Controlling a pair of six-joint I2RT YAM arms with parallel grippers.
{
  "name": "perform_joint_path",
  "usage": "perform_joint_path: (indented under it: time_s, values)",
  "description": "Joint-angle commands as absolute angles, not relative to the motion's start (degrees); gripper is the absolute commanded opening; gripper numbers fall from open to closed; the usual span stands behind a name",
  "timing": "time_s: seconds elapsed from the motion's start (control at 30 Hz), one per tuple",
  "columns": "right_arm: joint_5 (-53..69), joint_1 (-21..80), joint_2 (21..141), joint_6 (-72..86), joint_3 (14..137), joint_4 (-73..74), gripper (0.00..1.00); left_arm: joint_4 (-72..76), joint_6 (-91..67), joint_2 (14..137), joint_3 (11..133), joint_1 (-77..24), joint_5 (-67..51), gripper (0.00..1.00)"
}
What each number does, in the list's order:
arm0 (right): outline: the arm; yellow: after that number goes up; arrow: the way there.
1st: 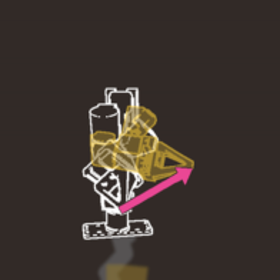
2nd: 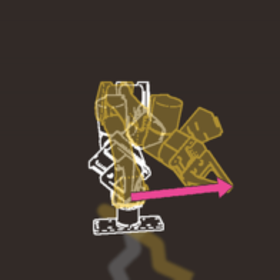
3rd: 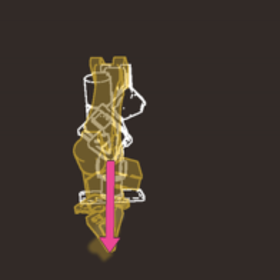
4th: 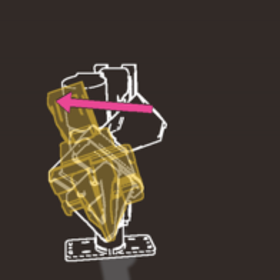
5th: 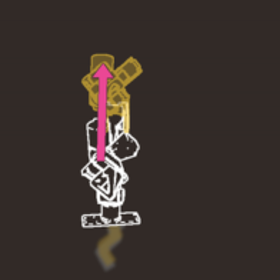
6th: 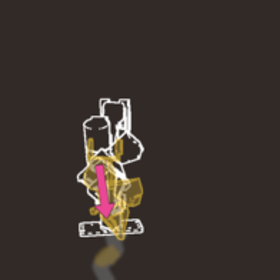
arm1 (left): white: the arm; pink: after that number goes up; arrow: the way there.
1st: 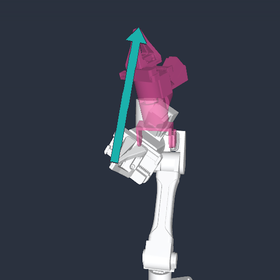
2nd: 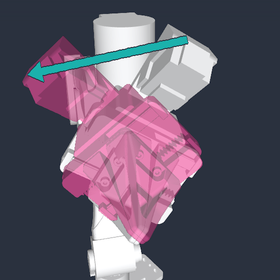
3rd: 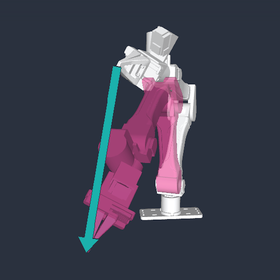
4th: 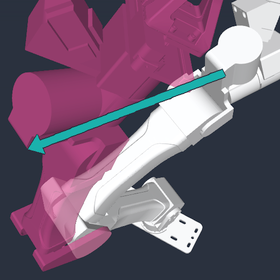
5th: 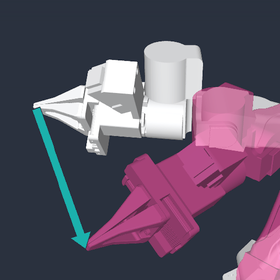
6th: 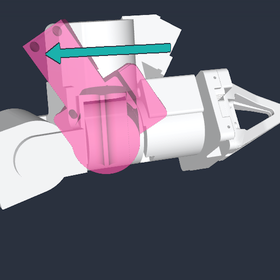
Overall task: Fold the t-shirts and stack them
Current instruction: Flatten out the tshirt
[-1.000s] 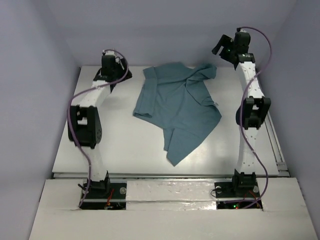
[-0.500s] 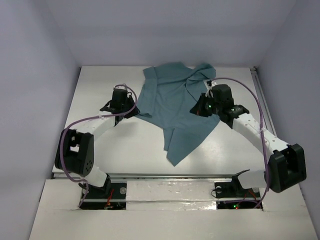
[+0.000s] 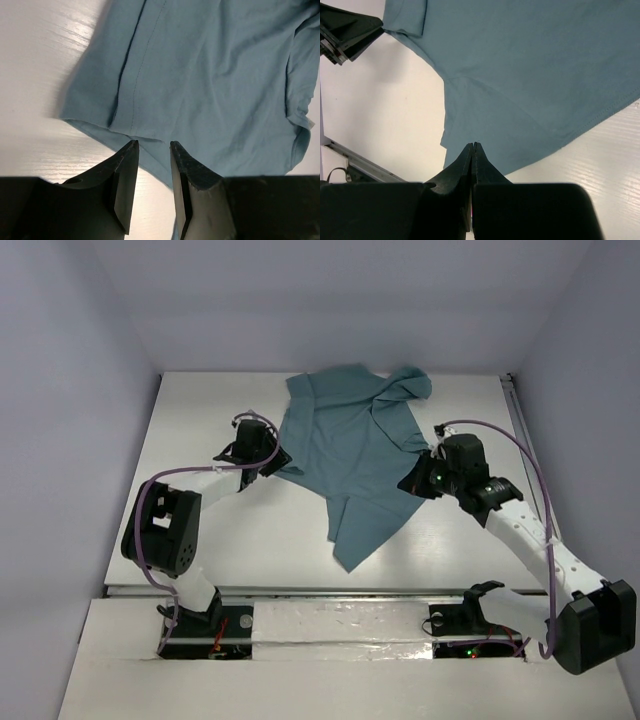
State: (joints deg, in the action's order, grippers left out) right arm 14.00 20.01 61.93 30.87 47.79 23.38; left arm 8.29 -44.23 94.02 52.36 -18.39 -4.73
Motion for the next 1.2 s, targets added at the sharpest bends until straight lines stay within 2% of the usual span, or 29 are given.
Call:
perform_joint_path:
  time_s: [0.0, 0.2, 0.23, 0.3, 0.33, 0.4, 0.7, 0.9, 1.17]
  values:
    - [14.41, 20.13, 60.47, 31.11, 47.46, 25.13, 0.0, 8.27, -45.61, 93.78, 53.52, -18.81, -0.53, 0.29]
    - [14.59, 20.13, 59.68, 31.29, 47.37, 25.93, 0.0, 7.21, -46.14, 94.57, 53.53, -18.81, 3.07, 0.3]
    - [14.68, 20.13, 59.42, 31.38, 47.37, 26.01, 0.0, 7.12, -46.14, 94.66, 53.53, -18.81, 3.16, 0.33]
    - [14.68, 20.13, 59.24, 31.64, 47.37, 26.02, 0.0, 6.85, -46.14, 95.36, 53.61, -18.81, 3.25, 0.34]
    - [14.85, 20.13, 59.06, 31.64, 47.46, 25.93, 0.0, 7.12, -46.23, 95.54, 53.44, -18.81, 3.16, 0.38]
    - [15.29, 20.13, 59.24, 31.9, 47.55, 25.93, 0.0, 7.73, -46.14, 96.15, 53.7, -18.81, 2.73, 0.39]
    - [16.43, 20.13, 59.76, 32.87, 45.79, 25.22, 0.0, 9.49, -46.4, 96.24, 54.67, -18.81, 0.36, 0.37]
    - [16.79, 20.13, 59.94, 33.22, 44.12, 24.96, 0.0, 9.93, -47.46, 95.01, 53.79, -19.42, -1.41, 0.31]
    - [16.96, 20.13, 59.68, 33.05, 45.0, 25.05, 0.0, 9.84, -47.55, 96.41, 56.07, -19.42, -0.53, 0.3]
